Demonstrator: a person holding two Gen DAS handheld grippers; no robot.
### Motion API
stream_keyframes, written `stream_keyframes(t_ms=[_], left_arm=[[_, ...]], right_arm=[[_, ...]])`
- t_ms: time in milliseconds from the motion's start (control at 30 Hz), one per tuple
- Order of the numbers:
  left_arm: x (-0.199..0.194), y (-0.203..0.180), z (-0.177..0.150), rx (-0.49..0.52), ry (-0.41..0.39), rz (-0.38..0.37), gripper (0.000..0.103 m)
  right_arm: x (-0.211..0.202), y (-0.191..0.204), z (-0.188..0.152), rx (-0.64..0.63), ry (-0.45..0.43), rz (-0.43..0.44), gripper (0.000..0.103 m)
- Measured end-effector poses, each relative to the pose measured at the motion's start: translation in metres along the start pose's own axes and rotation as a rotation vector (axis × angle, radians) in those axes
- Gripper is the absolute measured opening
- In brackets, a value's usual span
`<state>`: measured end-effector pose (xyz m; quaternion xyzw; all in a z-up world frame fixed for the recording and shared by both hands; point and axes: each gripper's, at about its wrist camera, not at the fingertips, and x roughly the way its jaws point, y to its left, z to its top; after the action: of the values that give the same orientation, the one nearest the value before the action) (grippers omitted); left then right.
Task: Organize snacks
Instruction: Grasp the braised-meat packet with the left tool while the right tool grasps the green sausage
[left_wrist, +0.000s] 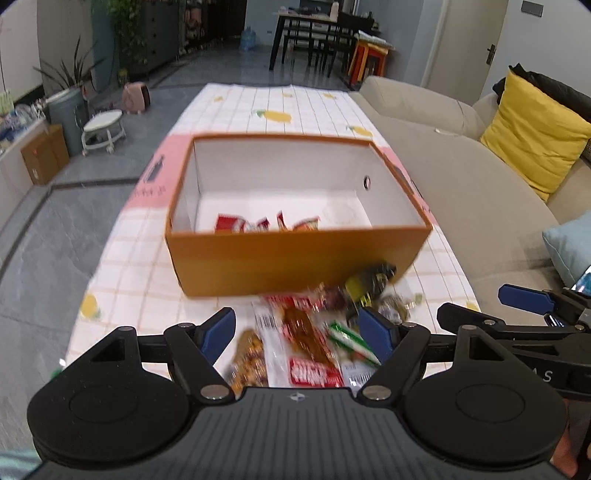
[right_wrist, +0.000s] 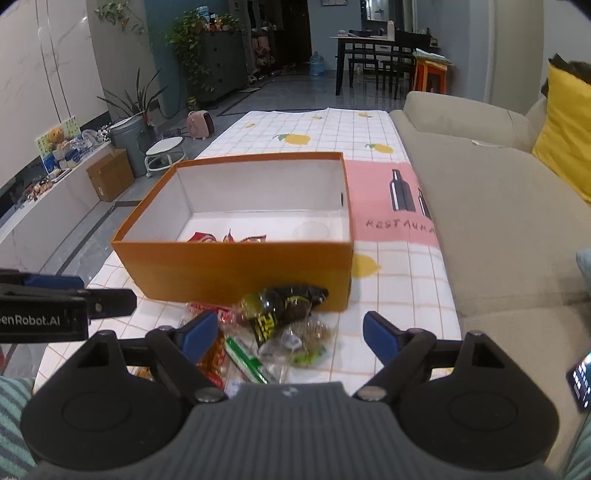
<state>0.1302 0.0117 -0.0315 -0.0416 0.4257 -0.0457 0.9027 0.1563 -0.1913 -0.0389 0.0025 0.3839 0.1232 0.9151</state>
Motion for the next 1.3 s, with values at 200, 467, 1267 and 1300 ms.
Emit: stream_keyframes(t_ms=[200,467,1267,1300], left_arm=[[0.007,-0.003,-0.020,-0.013,0.024,-0.038,0.089],[0.033,0.000,-0.040,-0.040,0.094,-0.027,0.088],[0.087,0.006,-0.032,-0.078,0.160,-0.105,0.053],[0.088,0.006,-0.032,-0.077,0.161,-0.105,0.052]], right_arm=[[-0.005,-0.001,-0.026,-0.028,0.007,0.004,0.083],[0.015,-0.001,-0.047,-0.043,0.051,-0.022,0.082],[0.093,0.022,-0.046,-0.165,0.154,0.101,0.045],[0.096,0.022,-0.046,-0.168,0.158,0.104,0.043]])
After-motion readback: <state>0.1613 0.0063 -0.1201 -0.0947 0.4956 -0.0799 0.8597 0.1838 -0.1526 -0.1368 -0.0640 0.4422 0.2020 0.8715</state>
